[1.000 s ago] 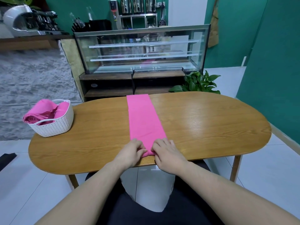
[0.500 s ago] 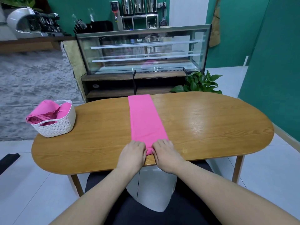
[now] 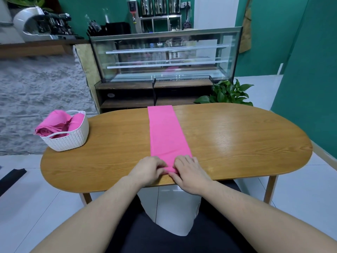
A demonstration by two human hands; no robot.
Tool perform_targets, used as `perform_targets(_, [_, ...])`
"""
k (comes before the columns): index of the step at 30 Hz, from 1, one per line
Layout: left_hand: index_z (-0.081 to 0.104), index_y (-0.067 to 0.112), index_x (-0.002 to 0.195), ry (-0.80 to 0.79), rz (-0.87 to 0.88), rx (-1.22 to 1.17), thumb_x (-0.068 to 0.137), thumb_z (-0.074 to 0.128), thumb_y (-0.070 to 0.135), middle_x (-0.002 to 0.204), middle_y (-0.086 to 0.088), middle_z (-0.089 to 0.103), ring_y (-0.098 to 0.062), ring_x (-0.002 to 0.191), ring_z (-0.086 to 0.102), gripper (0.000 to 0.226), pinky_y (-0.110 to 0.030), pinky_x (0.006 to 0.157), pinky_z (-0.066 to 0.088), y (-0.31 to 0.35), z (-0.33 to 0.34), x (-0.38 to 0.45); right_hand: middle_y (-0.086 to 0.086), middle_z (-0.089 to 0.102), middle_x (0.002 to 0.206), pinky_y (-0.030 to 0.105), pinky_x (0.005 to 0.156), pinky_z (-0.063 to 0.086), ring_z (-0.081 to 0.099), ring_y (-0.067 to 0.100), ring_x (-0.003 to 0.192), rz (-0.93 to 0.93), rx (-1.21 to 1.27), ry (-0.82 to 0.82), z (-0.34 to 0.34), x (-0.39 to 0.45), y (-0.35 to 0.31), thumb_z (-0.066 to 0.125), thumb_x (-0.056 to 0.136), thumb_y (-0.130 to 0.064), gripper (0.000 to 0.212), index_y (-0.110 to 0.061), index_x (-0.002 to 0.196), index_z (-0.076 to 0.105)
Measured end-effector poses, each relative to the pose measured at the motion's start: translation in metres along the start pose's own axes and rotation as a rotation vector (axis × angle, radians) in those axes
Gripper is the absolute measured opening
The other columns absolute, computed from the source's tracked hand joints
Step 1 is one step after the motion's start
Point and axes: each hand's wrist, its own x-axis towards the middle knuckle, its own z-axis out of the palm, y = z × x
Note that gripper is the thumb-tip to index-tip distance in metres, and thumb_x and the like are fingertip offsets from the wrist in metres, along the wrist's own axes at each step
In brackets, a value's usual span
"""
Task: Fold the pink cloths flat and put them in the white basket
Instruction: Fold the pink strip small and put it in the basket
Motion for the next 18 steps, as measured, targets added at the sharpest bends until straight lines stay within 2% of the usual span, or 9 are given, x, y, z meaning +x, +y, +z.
perform_targets(3, [0.076,0.026,0.104,-0.118,-0.108,-0.101,0.093,0.064,0.045,0.096,0.004,0.074,-0.017,0.091,0.064,0.025,-0.028,0.078,0.048,-0.001,-0.007,0.006,-0.001,0.057,0.105,0.039,0.084,0.033,0.051,0.023,0.096,0.022,-0.102,0.09,0.005,-0.007,-0.005,0.043,0.091,-0.048,0.032,-0.019,0.091,0.056])
perform_targets(5, [0.077,0.024,0.101,-0.163,-0.163,-0.156,0.093,0.065,0.042,0.093,0.002,0.075,-0.019,0.09,0.065,0.023,-0.029,0.08,0.049,-0.005,-0.008,0.01,-0.001,0.058,0.101,0.038,0.083,0.031,0.053,0.023,0.093,0.044,-0.102,0.108,0.006,-0.004,-0.007,0.042,0.091,-0.045,0.03,-0.019,0.091,0.058])
perform_targets(8, [0.076,0.018,0.095,-0.167,-0.199,-0.253,0.093,0.065,0.036,0.083,0.0,0.072,-0.015,0.074,0.058,0.022,-0.035,0.083,0.051,-0.011,-0.006,0.012,0.0,0.059,0.094,0.04,0.083,0.04,0.054,0.025,0.086,0.069,-0.038,0.073,0.007,0.002,-0.005,0.037,0.096,-0.038,0.03,-0.017,0.092,0.057])
perform_targets(10, [0.076,0.016,0.088,-0.117,-0.198,-0.337,0.092,0.068,0.034,0.073,0.002,0.065,-0.009,0.068,0.05,0.02,-0.033,0.077,0.048,-0.01,-0.004,0.009,0.004,0.059,0.094,0.044,0.083,0.045,0.053,0.027,0.086,0.082,-0.009,0.0,0.006,0.006,-0.004,0.03,0.097,-0.036,0.033,-0.015,0.094,0.056])
perform_targets(13, [0.075,0.02,0.085,0.099,-0.17,-0.393,0.086,0.076,0.031,0.083,0.004,0.063,-0.008,0.076,0.055,0.011,-0.031,0.078,0.045,-0.005,0.006,0.001,0.007,0.058,0.104,0.044,0.088,0.036,0.051,0.03,0.097,0.075,-0.015,-0.105,-0.001,0.011,-0.005,0.016,0.097,-0.039,0.045,-0.014,0.104,0.052])
perform_targets(15, [0.075,0.019,0.09,0.234,-0.094,-0.294,0.086,0.075,0.029,0.088,0.009,0.056,-0.01,0.083,0.055,0.01,-0.028,0.079,0.043,-0.003,0.013,-0.007,0.006,0.058,0.11,0.042,0.09,0.032,0.05,0.029,0.102,0.074,0.0,-0.124,-0.005,0.015,-0.005,0.024,0.102,-0.035,0.035,-0.015,0.11,0.051])
perform_targets(18, [0.076,0.017,0.095,0.284,0.055,0.005,0.08,0.079,0.032,0.094,0.003,0.06,-0.019,0.09,0.057,0.021,-0.034,0.079,0.047,-0.006,0.024,-0.013,0.005,0.061,0.11,0.041,0.088,0.031,0.052,0.028,0.101,0.08,0.057,-0.102,-0.01,0.018,-0.007,0.034,0.103,-0.029,0.022,-0.016,0.112,0.049])
